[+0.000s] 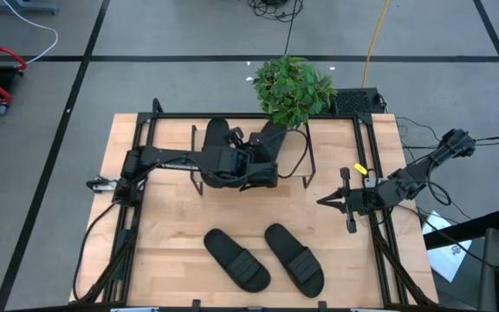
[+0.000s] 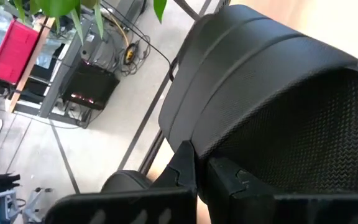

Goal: Pick and place slides into the shelf
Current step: Put the black slide on the shelf

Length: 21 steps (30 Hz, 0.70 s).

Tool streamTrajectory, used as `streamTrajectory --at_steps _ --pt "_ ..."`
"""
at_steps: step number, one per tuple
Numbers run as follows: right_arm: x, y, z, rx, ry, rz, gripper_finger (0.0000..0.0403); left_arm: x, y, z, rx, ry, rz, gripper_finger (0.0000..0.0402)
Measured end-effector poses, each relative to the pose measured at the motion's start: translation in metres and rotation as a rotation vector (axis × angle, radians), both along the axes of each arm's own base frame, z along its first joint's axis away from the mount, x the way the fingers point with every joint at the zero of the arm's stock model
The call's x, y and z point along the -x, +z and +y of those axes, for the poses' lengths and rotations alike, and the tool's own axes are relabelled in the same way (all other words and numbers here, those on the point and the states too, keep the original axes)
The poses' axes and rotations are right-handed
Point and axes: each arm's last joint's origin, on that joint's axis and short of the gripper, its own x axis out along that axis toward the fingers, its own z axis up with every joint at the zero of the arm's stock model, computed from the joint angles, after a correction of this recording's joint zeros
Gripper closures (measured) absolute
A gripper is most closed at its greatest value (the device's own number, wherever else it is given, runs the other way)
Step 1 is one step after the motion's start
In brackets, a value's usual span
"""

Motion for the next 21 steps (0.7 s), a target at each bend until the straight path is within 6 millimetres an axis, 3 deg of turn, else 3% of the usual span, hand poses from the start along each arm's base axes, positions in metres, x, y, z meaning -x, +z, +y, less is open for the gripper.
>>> streamTrajectory --at_steps 15,21 --pt "-0.0002 -0.005 0.0002 0.005 0.001 0.007 0.0403 -0.0009 -0.0033 -0.0038 0.114 -0.08 0.046 0.0398" --pt "-0.0002 -0.005 0.0002 0.004 0.001 0.006 0.0403 -0.0046 -0.0038 -0.0058 0.175 -0.168 0.067 0.037"
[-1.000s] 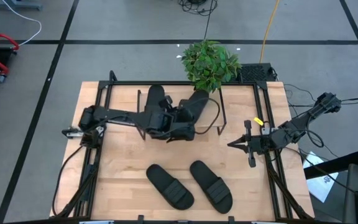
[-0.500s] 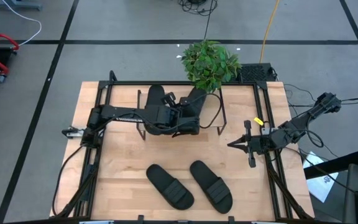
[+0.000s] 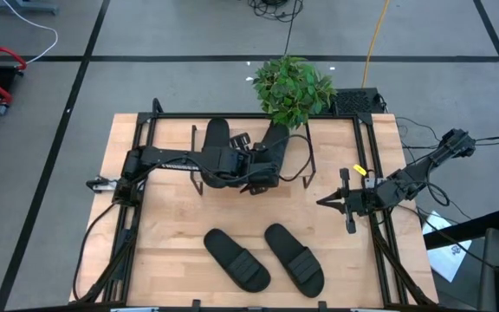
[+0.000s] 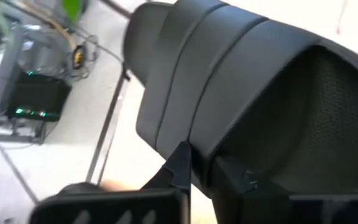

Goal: Pick and place slides into the shelf
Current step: Put the black slide on the shelf

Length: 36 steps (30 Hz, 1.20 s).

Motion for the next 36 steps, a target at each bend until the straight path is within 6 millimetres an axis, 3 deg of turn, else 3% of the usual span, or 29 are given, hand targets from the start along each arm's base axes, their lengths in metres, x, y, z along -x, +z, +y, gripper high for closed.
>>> streamTrajectory --at_steps 10,18,26,31,36 --pt "0.0 0.0 0.0 -0.019 -0.004 0.001 0.0403 -0.005 0.0 -0.004 0.076 -0.13 0.011 0.027" --pt "0.0 0.0 0.0 -0.018 -0.004 0.002 0.0403 -0.006 0.0 -0.01 0.028 -0.231 0.064 0.0232" --pt "0.0 0.0 0.0 -0.018 -0.004 0.003 0.0403 -0.001 0.007 -0.022 -0.041 -0.374 0.133 0.0236" --pt "0.0 -0.001 0.0 -0.019 -0.004 0.004 0.0403 0.015 0.036 -0.035 -0.041 -0.404 0.084 0.025" --pt "0.0 -0.001 0.0 -0.018 -0.004 0.004 0.0403 0.033 0.04 -0.034 0.058 -0.321 0.123 0.0313"
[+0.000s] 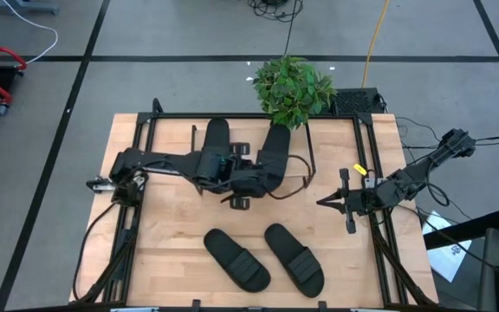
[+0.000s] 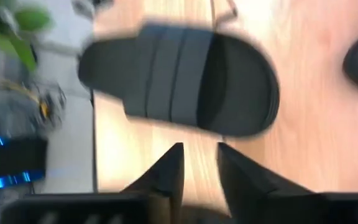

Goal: Pick and place slides into the shelf
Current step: Put the black slide on the shelf

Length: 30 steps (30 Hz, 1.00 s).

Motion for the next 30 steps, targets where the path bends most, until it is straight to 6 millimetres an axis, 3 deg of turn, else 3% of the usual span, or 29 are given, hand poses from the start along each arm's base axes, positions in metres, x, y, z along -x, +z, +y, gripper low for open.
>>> streamTrajectory --at_steps 4,11,19,30 --pt "0.0 0.0 0.0 0.004 0.001 0.0 0.0403 0.0 -0.014 -0.001 0.054 0.014 0.047 0.039" --pt "0.0 0.0 0.0 0.0 0.001 -0.003 0.0403 -0.004 -0.042 -0.003 0.077 0.006 0.101 0.0399" --pt "0.0 0.002 0.0 -0.01 0.001 -0.022 0.0403 -0.006 -0.059 0.0 0.087 0.031 0.121 0.04" --pt "-0.001 0.003 0.0 -0.007 0.002 -0.025 0.0403 -0.01 -0.059 0.004 0.1 0.031 0.091 0.0401"
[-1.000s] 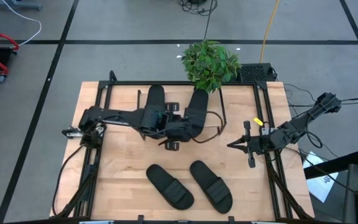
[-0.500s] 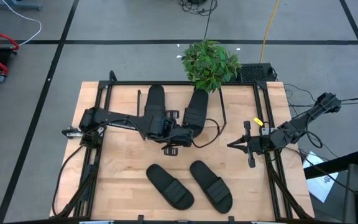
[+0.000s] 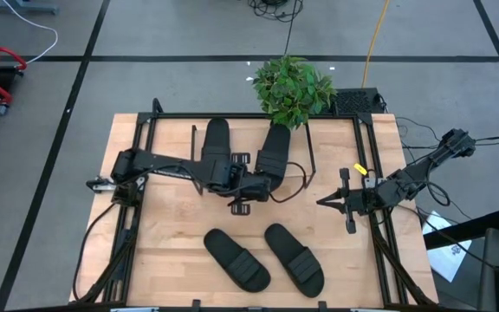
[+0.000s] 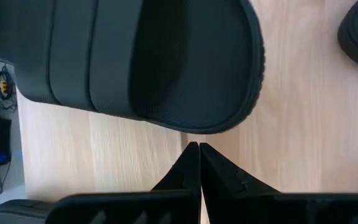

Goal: Pick and place slides into the shelf
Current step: Put the black slide on the shelf

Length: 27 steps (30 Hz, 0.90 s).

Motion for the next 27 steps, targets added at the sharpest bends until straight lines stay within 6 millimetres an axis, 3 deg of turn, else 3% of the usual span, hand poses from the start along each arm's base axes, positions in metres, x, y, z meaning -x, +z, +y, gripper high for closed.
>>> streamTrajectory --at_steps 8,27 --pt "0.0 0.0 0.0 0.001 0.0 -0.001 0.0403 -0.011 -0.017 0.005 0.027 -0.013 0.037 0.0401" --pt "0.0 0.001 0.0 0.004 0.001 -0.006 0.0403 -0.024 -0.013 0.003 0.025 -0.125 -0.069 0.0401"
